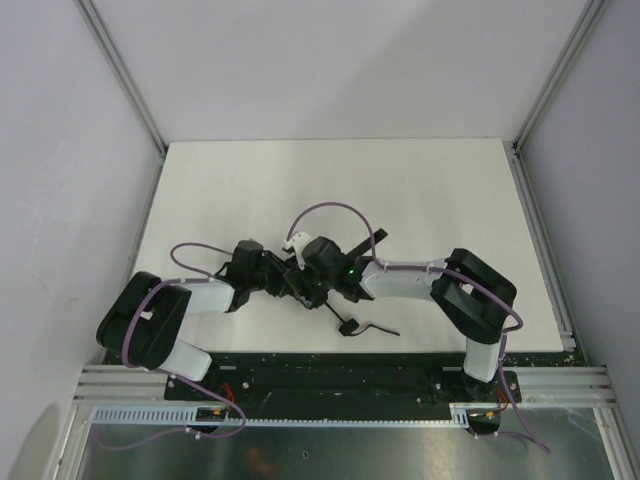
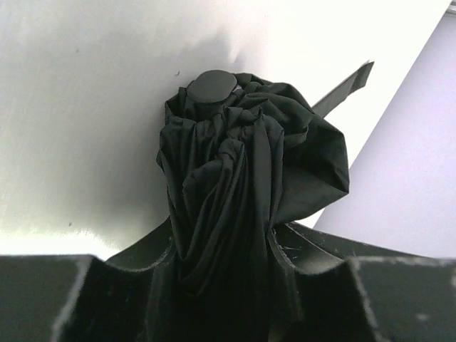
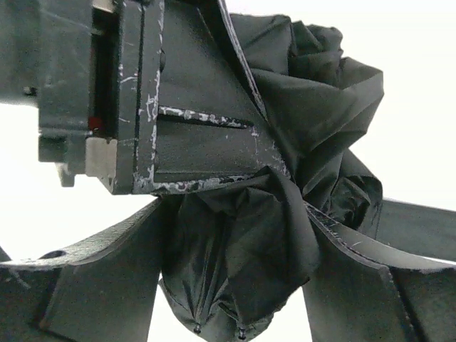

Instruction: Put away the umbrella

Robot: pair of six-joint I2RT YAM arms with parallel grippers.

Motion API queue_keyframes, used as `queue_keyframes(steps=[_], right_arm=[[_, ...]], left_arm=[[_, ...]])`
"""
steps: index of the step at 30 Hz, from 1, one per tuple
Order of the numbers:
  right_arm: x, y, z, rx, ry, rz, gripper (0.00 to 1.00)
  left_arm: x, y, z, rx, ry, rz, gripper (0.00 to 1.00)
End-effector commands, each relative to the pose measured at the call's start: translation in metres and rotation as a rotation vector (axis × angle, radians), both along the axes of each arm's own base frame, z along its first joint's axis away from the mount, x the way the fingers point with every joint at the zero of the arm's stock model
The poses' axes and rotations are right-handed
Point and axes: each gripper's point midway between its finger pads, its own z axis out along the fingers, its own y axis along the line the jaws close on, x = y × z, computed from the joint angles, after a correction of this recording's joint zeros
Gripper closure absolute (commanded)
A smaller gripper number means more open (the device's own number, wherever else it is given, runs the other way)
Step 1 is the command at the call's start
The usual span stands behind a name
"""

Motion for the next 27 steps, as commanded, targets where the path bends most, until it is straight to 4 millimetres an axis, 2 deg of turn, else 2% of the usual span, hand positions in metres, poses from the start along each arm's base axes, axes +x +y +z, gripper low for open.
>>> queue_keyframes(steps=[1, 5, 7, 8, 10, 13, 15, 17, 20, 22, 27], right_arm=[[-0.001, -0.043, -0.043, -0.308, -0.072, -0.153, 0.27], [0.0, -0.06, -0.066, -0.42, -0.099, -0.177, 0.28], [-0.001, -0.063, -0.074, -0.439, -0.086, -0.162, 0.36], [-0.003, -0.064, -0.079, -0.439, -0.062, -0.151, 0.44], [-0.004, -0.066, -0.089, -0.424, 0.008, -0.134, 0.64], [-0.018, -0.061, -0.096, -0.311, 0.154, -0.04, 0.81], [-0.031, -0.052, -0.092, -0.199, 0.236, 0.037, 0.89], [-0.038, -0.047, -0.085, -0.113, 0.306, 0.092, 0.96], [-0.043, -0.042, -0.078, -0.014, 0.401, 0.141, 1.0], [-0.042, -0.039, -0.072, 0.041, 0.435, 0.163, 1.0], [-0.04, -0.036, -0.058, 0.166, 0.519, 0.212, 1.0]], left_arm=[[-0.034, 0.035, -0.045, 0.192, 0.11, 0.02, 0.82], [-0.035, 0.034, -0.041, 0.176, 0.104, 0.02, 0.81], [-0.035, 0.033, -0.039, 0.164, 0.102, 0.019, 0.8], [-0.035, 0.032, -0.036, 0.156, 0.097, 0.018, 0.76], [-0.034, 0.032, -0.03, 0.14, 0.085, 0.024, 0.61], [-0.029, 0.032, -0.012, 0.115, 0.017, 0.033, 0.27], [-0.023, 0.032, 0.002, 0.104, -0.04, 0.033, 0.13], [-0.018, 0.031, 0.015, 0.083, -0.077, 0.036, 0.04], [-0.012, 0.027, 0.028, 0.062, -0.109, 0.019, 0.01], [-0.007, 0.024, 0.028, 0.067, -0.106, 0.012, 0.01], [-0.01, 0.025, -0.001, 0.112, -0.016, 0.007, 0.01]])
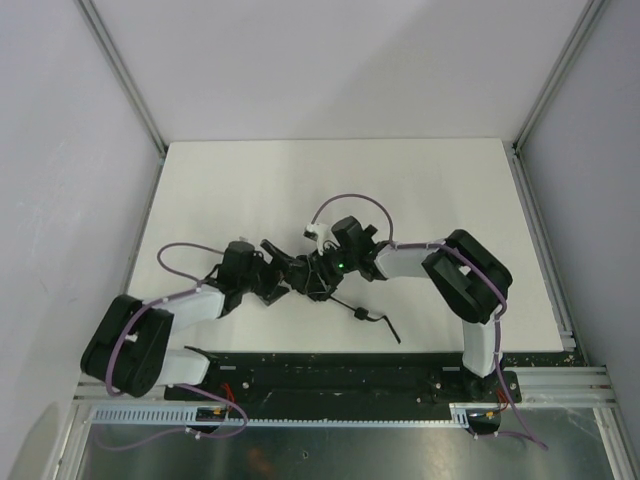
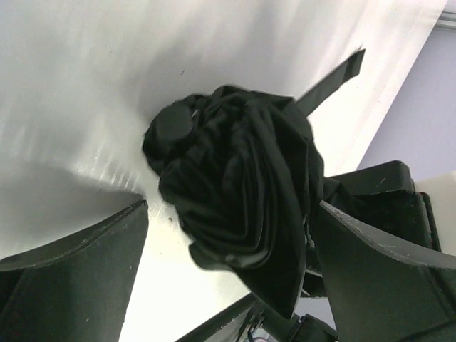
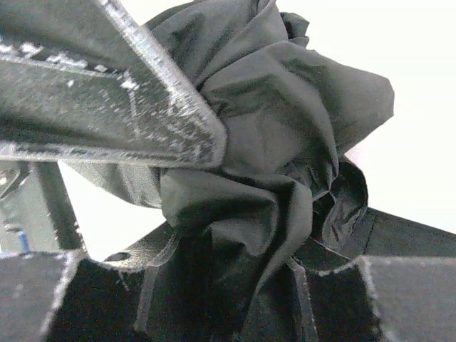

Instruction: Put away the umbrella

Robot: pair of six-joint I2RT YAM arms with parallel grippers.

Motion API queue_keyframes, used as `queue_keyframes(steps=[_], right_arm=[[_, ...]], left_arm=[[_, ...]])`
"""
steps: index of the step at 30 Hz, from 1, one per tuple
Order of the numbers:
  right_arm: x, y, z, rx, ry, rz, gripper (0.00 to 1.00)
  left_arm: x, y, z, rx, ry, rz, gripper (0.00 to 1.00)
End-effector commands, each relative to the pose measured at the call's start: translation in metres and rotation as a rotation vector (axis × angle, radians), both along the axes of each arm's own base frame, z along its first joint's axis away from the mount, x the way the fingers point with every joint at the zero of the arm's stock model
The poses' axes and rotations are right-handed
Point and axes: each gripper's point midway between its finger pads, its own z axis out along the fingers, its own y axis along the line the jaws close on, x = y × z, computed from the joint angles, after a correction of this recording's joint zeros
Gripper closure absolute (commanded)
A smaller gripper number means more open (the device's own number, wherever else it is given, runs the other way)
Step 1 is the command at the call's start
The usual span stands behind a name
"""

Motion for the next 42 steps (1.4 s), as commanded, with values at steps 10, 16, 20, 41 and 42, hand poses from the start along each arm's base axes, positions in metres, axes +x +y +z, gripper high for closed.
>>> queue_keyframes(steps=[10, 16, 20, 41, 42], right_arm=[[-0.051, -0.02, -0.024, 0.054, 0.319, 0.141, 1.0], [-0.054, -0.011, -0.019, 0.085, 0.319, 0.156, 1.0], [-0.045, -0.008, -0.013, 0.076, 0.301, 0.091, 0.91], [-0.015, -0.016, 0.021, -0.474, -0.515, -0.126, 0.06], [-0.014, -0.017, 0.017, -0.513, -0.546, -0.141, 0.08]], left_arm=[[-0.011, -0.019, -0.046, 0.069, 0.108, -0.037, 0.26], [-0.014, -0.014, -0.04, 0.073, 0.056, -0.029, 0.74], [-0.023, -0.013, -0.043, 0.057, 0.079, -0.03, 0.94], [-0.062, -0.014, -0.061, 0.035, 0.347, -0.004, 1.0], [-0.061, -0.014, -0.059, 0.035, 0.343, -0.002, 1.0]])
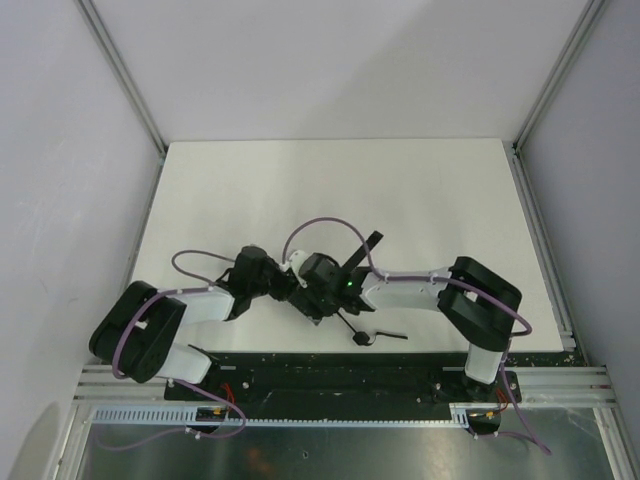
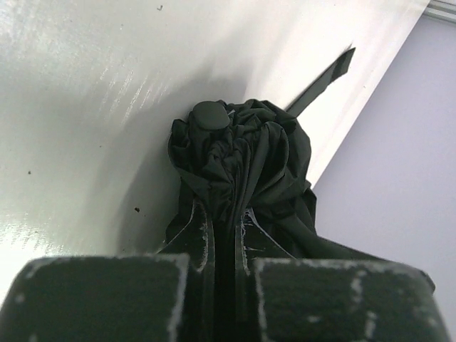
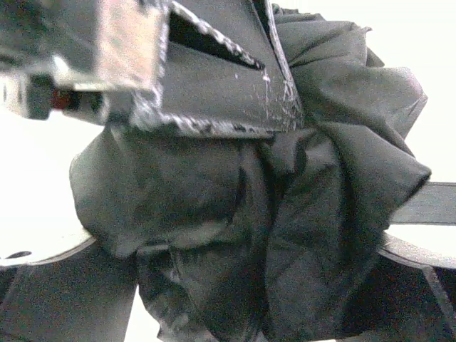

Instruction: Put away the umbrella

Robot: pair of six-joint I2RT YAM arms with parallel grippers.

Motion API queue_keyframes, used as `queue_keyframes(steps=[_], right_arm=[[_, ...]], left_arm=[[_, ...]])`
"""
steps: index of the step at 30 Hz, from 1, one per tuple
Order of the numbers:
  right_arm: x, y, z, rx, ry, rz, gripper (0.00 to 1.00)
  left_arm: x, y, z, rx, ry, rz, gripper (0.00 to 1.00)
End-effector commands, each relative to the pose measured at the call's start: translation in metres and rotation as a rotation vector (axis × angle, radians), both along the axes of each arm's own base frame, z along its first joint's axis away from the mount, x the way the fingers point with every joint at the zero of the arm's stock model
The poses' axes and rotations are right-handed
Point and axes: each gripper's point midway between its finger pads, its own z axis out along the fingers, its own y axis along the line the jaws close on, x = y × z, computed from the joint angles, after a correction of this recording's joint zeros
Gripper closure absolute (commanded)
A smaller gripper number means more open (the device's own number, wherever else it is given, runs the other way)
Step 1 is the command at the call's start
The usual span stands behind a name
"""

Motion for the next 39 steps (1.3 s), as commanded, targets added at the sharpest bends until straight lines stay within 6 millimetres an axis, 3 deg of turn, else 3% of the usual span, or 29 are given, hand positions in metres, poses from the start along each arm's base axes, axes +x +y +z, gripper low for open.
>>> queue_keyframes(steps=[1, 2, 6, 8, 11, 12, 15, 17, 19, 23, 27, 31, 36, 38, 39], right_arm=[[0.027, 0.001, 0.006, -0.151, -0.246, -0.072, 0.1], [0.028, 0.0, 0.002, -0.172, -0.263, -0.085, 0.16], [0.032, -0.005, -0.018, -0.19, -0.217, -0.111, 0.76], [0.03, -0.009, -0.027, -0.185, -0.155, -0.118, 0.94], [0.02, -0.011, -0.042, -0.158, -0.04, -0.078, 0.99], [0.016, -0.011, -0.047, -0.136, 0.013, -0.06, 1.0], [-0.001, -0.011, -0.058, -0.03, 0.217, 0.004, 1.0], [-0.009, -0.009, -0.057, 0.053, 0.327, 0.037, 1.0], [-0.013, -0.007, -0.051, 0.137, 0.413, 0.065, 1.0], [-0.018, 0.002, -0.028, 0.351, 0.616, 0.124, 1.0], [-0.022, 0.007, -0.007, 0.517, 0.812, 0.167, 1.0], [-0.019, 0.011, 0.002, 0.592, 0.902, 0.168, 1.0], [-0.013, 0.015, 0.003, 0.606, 0.885, 0.146, 1.0], [-0.008, 0.013, 0.002, 0.586, 0.838, 0.121, 0.97], [-0.003, 0.011, 0.001, 0.567, 0.802, 0.097, 0.89]], left_arm=[[-0.051, 0.023, -0.05, 0.153, 0.254, -0.02, 1.0], [-0.05, 0.022, -0.048, 0.15, 0.249, -0.018, 1.0], [-0.047, 0.019, -0.041, 0.141, 0.232, -0.019, 1.0], [-0.046, 0.019, -0.04, 0.142, 0.225, -0.024, 1.0], [-0.041, 0.017, -0.037, 0.151, 0.195, -0.038, 0.98], [-0.037, 0.016, -0.035, 0.156, 0.169, -0.049, 0.89], [-0.027, 0.014, -0.027, 0.166, 0.11, -0.067, 0.41], [-0.023, 0.015, -0.023, 0.171, 0.087, -0.064, 0.23], [-0.021, 0.016, -0.022, 0.18, 0.072, -0.062, 0.16], [-0.021, 0.02, -0.031, 0.214, 0.081, -0.065, 0.13], [-0.023, 0.022, -0.047, 0.249, 0.102, -0.086, 0.24], [-0.026, 0.023, -0.054, 0.247, 0.096, -0.084, 0.55], [-0.024, 0.023, -0.049, 0.231, 0.05, -0.079, 0.93], [-0.024, 0.024, -0.048, 0.228, 0.043, -0.071, 0.98], [-0.024, 0.024, -0.047, 0.224, 0.042, -0.067, 0.99]])
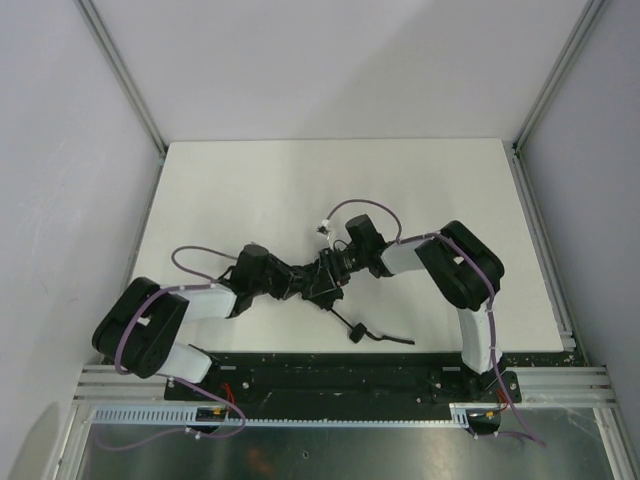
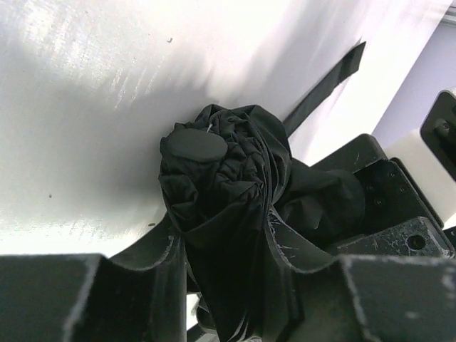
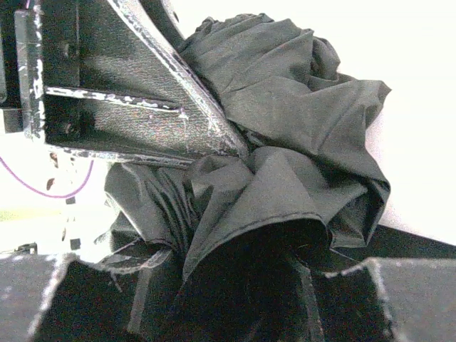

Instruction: Put away the umbrella

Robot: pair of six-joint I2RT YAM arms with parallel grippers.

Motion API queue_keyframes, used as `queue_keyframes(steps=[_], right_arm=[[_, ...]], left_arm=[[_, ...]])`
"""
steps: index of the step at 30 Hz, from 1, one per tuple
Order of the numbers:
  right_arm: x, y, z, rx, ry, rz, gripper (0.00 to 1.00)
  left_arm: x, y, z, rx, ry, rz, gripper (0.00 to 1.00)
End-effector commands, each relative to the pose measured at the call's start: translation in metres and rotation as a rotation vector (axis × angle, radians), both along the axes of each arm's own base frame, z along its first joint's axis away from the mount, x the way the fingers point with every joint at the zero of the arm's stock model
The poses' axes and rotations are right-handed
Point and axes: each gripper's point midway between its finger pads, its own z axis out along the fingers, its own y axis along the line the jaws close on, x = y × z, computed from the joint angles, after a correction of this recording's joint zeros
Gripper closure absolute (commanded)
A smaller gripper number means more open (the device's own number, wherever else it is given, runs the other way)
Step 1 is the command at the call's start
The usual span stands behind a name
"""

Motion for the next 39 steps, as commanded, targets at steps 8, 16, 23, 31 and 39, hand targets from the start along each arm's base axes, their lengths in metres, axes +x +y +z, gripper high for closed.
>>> queue_keyframes(steps=[8, 16, 23, 31, 39], right_arm=[[0.005, -0.019, 0.017, -0.379, -0.418, -0.189, 0.19], [0.015, -0.035, 0.037, -0.723, -0.837, -0.39, 0.07], [0.012, -0.03, 0.016, -0.882, -0.967, -0.414, 0.2], [0.013, -0.035, -0.025, -0.898, -0.823, -0.329, 0.8], [-0.012, -0.035, -0.055, -0.67, -0.479, -0.134, 1.0]], left_arm=[[-0.039, 0.02, -0.042, 0.129, 0.091, -0.052, 1.0], [-0.043, 0.021, -0.043, 0.121, 0.105, -0.044, 1.0], [-0.047, 0.019, -0.045, 0.099, 0.144, -0.031, 1.0], [-0.044, 0.014, -0.037, 0.068, 0.133, -0.037, 1.0], [-0.033, 0.016, -0.022, 0.083, 0.041, -0.058, 0.71]])
